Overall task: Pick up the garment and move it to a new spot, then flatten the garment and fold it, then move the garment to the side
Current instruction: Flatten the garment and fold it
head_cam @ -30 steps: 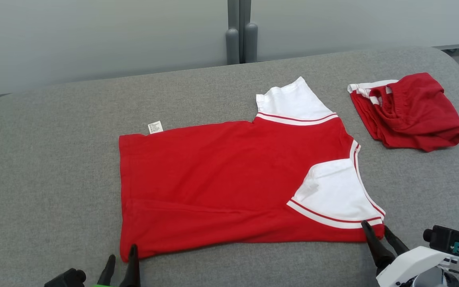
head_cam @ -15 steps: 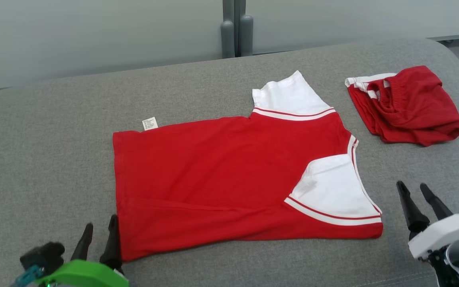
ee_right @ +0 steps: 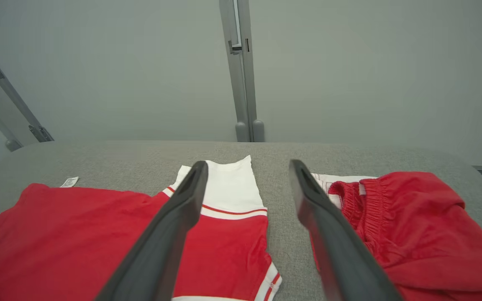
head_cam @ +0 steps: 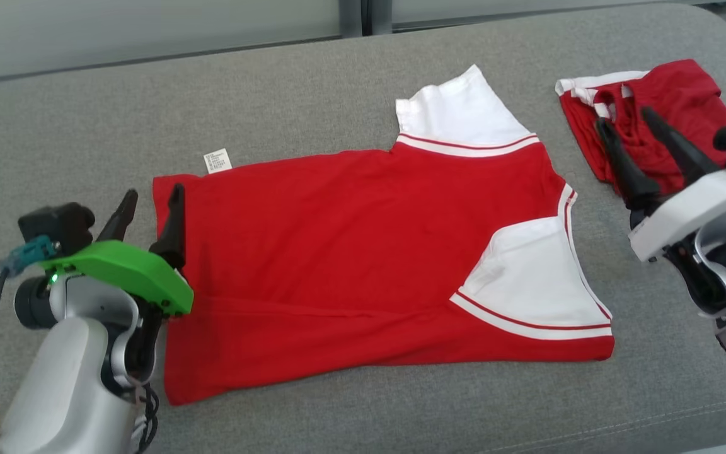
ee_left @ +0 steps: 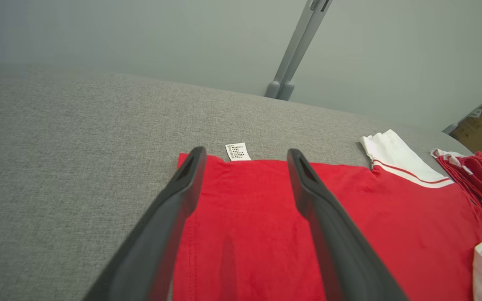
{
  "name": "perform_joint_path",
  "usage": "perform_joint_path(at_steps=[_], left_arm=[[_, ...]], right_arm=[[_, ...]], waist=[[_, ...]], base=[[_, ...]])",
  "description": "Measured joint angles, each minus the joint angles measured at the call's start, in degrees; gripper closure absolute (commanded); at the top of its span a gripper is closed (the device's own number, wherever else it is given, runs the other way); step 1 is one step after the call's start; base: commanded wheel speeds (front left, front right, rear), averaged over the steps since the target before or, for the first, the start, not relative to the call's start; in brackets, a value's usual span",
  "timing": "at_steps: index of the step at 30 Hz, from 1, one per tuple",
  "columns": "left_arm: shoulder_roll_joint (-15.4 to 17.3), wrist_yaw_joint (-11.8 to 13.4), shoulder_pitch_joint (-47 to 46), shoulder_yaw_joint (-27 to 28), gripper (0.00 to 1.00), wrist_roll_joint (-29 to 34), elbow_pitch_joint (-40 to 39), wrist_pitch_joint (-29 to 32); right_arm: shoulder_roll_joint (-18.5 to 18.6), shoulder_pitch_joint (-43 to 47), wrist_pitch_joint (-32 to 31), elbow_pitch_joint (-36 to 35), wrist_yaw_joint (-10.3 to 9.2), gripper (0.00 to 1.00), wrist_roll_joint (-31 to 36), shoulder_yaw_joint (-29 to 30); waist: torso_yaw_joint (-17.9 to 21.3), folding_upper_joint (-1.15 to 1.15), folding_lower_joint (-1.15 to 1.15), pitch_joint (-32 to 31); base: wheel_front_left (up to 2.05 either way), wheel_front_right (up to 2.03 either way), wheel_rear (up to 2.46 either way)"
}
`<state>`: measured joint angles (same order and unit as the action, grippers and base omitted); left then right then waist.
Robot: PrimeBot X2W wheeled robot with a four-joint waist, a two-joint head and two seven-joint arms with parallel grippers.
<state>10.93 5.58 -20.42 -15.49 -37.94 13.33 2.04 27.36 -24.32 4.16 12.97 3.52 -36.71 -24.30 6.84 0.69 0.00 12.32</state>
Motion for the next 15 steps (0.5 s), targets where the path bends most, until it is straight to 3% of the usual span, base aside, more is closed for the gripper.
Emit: perform_joint_path(at_steps=[15], left_arm=[[-0.45, 1.07, -13.88, -0.65, 0.00, 4.09, 10.81, 6.59]], right_arm=[[-0.93, -15.41, -7.46, 2.79, 1.48, 0.00, 2.87, -3.60]], waist=[[0.17, 0.00, 0.00, 9.85]], base=[[0.00, 0.00, 0.00]])
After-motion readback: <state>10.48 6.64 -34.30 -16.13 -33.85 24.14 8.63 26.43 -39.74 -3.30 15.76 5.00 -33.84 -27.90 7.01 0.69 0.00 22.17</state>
